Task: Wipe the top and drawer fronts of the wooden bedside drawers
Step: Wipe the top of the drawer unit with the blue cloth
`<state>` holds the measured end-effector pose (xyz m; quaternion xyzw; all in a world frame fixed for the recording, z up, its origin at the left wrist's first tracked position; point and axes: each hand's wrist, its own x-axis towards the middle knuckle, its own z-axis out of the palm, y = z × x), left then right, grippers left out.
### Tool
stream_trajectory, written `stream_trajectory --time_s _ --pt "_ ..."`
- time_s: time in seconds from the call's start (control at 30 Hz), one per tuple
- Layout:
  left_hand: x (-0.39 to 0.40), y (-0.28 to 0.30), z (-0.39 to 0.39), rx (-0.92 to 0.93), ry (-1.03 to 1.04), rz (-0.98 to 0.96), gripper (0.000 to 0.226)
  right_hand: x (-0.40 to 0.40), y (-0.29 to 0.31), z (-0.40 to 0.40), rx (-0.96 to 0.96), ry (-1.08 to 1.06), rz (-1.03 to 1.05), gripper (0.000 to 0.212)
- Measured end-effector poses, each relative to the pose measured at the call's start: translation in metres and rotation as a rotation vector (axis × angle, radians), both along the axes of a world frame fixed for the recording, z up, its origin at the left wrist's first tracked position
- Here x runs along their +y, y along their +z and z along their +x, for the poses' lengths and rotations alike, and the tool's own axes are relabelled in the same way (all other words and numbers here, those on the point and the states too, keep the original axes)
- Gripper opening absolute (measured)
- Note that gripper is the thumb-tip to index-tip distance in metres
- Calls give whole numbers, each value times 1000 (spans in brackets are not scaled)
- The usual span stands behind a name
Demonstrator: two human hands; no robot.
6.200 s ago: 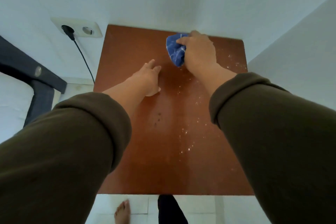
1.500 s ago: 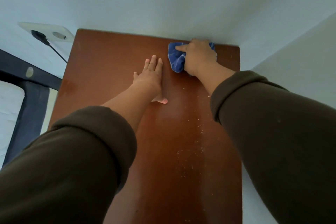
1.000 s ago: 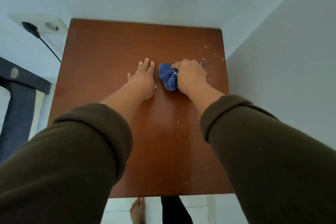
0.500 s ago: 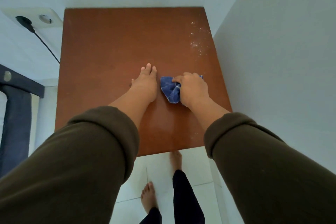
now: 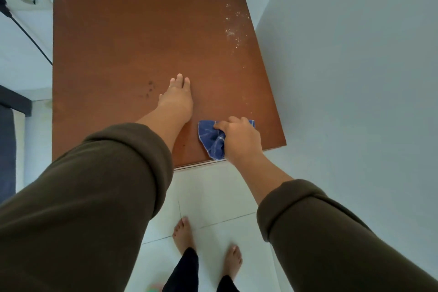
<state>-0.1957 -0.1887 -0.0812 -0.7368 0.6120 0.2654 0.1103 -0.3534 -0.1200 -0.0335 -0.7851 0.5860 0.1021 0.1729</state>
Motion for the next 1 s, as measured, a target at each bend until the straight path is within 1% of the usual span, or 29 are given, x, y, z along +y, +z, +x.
stream_trajectory --time_s 0.23,0.3,0.4,0.5,0.57,0.67,0.73,0.87,1.0 --pt "-5 9 12 -94 4 -14 75 8 4 8 -21 26 36 39" --pt "21 9 -19 -74 -5 19 75 35 9 -26 9 77 76 38" --pt "24 10 -23 -80 -6 23 76 43 9 -36 32 113 82 38" --pt "23 14 -18 -75 -14 48 80 36 13 -34 88 211 156 34" --pt "23 13 -15 -102 -17 52 76 26 15 -36 121 266 207 35" --pt "14 21 -13 -148 -19 -12 52 -3 24 -45 68 271 167 41" --pt "6 31 -11 -170 -6 -34 43 -25 33 -49 11 258 118 42" --pt "-12 38 -11 -158 30 -78 44 -68 42 -46 -93 163 18 36" --pt "-40 33 -13 -104 28 -93 53 -114 47 -33 -216 59 -90 40"
